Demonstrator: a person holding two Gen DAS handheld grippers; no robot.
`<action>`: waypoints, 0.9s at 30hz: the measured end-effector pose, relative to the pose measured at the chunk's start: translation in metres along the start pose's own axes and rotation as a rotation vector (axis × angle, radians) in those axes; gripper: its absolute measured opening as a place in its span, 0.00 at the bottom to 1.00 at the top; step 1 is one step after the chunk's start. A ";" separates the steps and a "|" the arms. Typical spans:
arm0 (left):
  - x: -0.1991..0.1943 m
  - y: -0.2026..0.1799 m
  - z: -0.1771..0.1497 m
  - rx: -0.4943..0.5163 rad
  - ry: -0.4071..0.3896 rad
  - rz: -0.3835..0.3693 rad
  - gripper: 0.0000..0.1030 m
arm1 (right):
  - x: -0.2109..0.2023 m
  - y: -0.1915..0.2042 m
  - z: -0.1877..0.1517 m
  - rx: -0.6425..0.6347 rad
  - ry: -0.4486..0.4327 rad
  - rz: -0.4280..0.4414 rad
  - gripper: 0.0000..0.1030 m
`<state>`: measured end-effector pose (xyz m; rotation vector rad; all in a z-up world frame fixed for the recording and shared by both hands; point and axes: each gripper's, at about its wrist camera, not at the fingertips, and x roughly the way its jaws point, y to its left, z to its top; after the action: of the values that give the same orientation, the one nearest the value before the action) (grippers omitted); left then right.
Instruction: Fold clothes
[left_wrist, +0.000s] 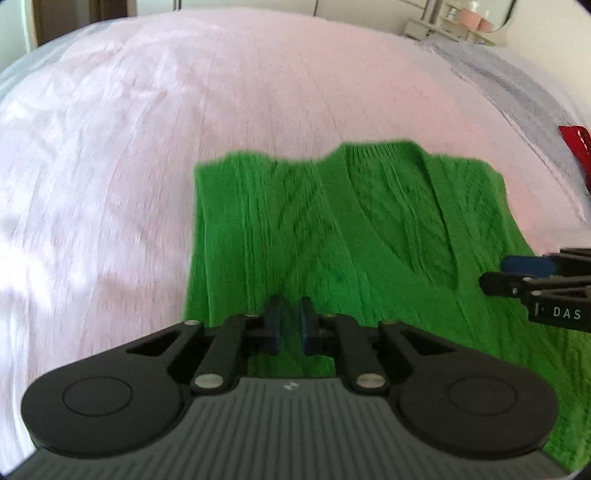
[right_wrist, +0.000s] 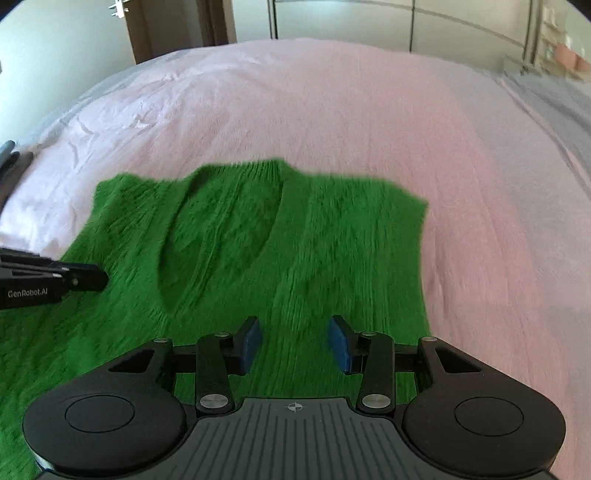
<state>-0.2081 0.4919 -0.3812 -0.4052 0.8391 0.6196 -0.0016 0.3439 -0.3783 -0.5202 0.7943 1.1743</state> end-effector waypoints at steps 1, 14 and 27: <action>0.006 0.001 0.007 0.015 -0.015 0.008 0.08 | 0.007 -0.002 0.007 -0.007 -0.011 -0.013 0.40; 0.029 0.049 0.045 -0.135 -0.058 -0.053 0.03 | 0.021 -0.053 0.043 0.244 -0.057 0.009 0.40; -0.122 0.013 -0.107 0.009 0.038 0.037 0.10 | -0.126 -0.022 -0.109 0.092 0.081 -0.009 0.40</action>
<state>-0.3390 0.4001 -0.3519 -0.3952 0.8874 0.6437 -0.0318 0.1810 -0.3498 -0.4965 0.9104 1.1084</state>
